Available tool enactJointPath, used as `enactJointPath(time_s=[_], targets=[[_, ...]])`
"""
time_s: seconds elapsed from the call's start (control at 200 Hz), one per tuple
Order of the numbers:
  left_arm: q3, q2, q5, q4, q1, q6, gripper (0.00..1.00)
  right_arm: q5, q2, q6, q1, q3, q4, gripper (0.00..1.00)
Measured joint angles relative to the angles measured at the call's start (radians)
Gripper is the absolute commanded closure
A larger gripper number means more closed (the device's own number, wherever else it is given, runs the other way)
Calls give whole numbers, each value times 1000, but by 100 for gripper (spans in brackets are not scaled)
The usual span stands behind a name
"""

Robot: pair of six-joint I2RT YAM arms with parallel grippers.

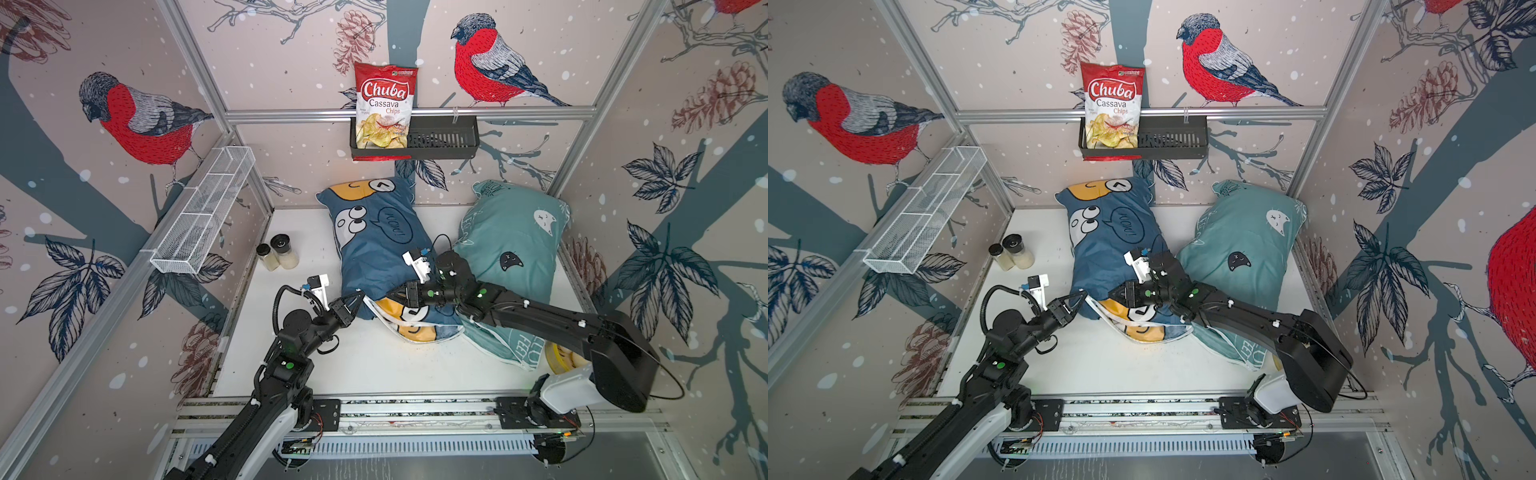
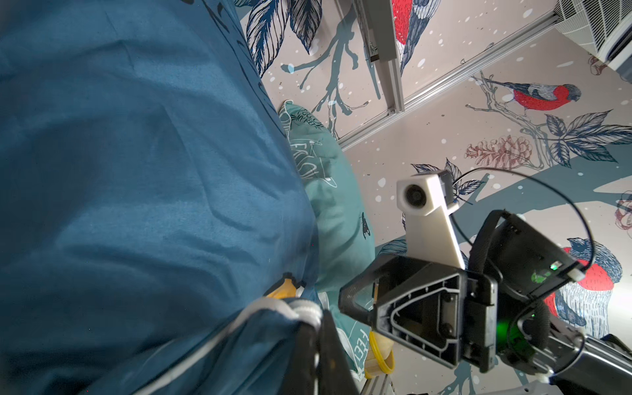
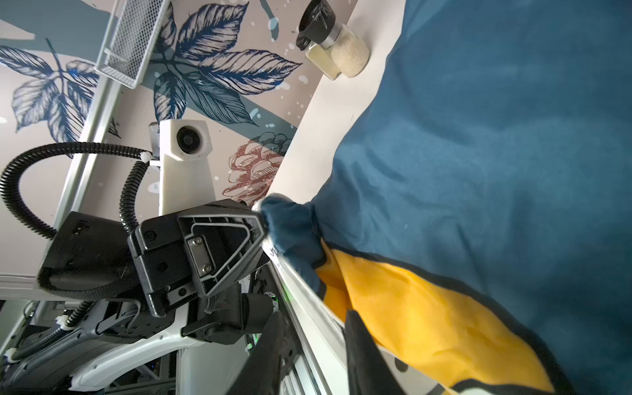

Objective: Zip up pillowcases
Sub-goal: Zip the zipper on the pillowcase.

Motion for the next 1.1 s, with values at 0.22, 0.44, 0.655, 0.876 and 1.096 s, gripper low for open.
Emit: enactJointPath(time_s=[0.22,0.44,0.655,0.876,1.096], targets=[[7,-7,-7,14,0,-8,100,-35,34,106,23,-40,167,67],[16,8,-5,29,0,-8,100,-72,88,167,51,-30,282,60],[16,28,8,40,0,-8,100,-85,121,190,61,-10,314,62],[16,50,9,63,0,-8,100,-89,143,193,62,10,327,63],[16,64,11,66,0,-6,100,-94,169,198,61,19,330,64]])
